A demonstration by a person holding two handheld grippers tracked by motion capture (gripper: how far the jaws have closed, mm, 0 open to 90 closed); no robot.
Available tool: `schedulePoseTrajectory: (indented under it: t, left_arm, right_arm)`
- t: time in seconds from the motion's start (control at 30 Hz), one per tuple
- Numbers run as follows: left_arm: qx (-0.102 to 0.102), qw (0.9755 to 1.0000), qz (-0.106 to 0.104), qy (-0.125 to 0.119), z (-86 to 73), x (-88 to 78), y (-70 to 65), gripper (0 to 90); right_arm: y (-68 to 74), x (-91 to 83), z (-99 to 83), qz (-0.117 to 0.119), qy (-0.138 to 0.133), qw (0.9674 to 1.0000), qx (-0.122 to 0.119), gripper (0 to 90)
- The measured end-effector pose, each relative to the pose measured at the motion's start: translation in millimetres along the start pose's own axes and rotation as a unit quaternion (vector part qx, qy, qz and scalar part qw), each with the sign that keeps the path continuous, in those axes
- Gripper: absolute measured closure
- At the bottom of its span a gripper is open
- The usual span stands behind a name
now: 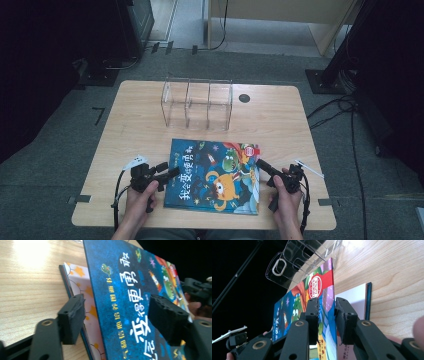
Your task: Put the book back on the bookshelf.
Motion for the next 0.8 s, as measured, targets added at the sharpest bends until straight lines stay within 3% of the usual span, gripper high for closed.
schedulePoseTrajectory:
  t: [0.07,0.23,0.33,0.47,0.6,0.7,0.8]
  left_arm:
    - [-0.015,0.9999,-0.007,-0.002,3.1,-1.9,0.4,33.9]
    - [-0.039,0.9989,0.000,0.024,1.3,4.1,8.8,41.5]
    - [-0.062,0.9967,-0.034,0.041,-1.4,7.7,4.1,50.4]
    - [-0.048,0.9977,-0.021,0.045,-1.2,7.8,2.5,54.2]
    - [-0.040,0.9978,-0.025,0.048,-0.1,6.9,3.8,57.7]
    - [-0.052,0.9966,-0.033,0.055,0.3,7.2,6.2,59.9]
    - [-0.059,0.9961,-0.027,0.061,0.6,7.0,8.9,66.4]
  right_arm:
    - [0.0,0.0,0.0,0.000,0.000,1.0000,-0.002,73.2]
    - [0.7,-0.3,0.0,0.000,-0.002,1.0000,-0.002,73.2]
    - [0.3,0.0,-0.3,-0.001,-0.002,1.0000,-0.004,73.2]
    - [-1.0,0.9,-0.9,-0.002,-0.001,1.0000,-0.002,73.1]
    - [-0.2,0.7,-0.7,-0.004,-0.003,0.9999,-0.012,73.1]
    - [-1.2,1.0,-1.6,-0.012,-0.001,0.9997,-0.021,73.6]
    - [-3.4,3.3,-3.3,-0.022,0.003,0.9993,-0.031,74.0]
Point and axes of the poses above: each handheld gripper's, and its own axes: x roughly forward along the jaws, z roughly out of its top, y roughly to its left, the point moved 9 cm from there along x, roughly forward along the jaws, and after that the axes turned 4 degrees about z, right-handed, at the moved point
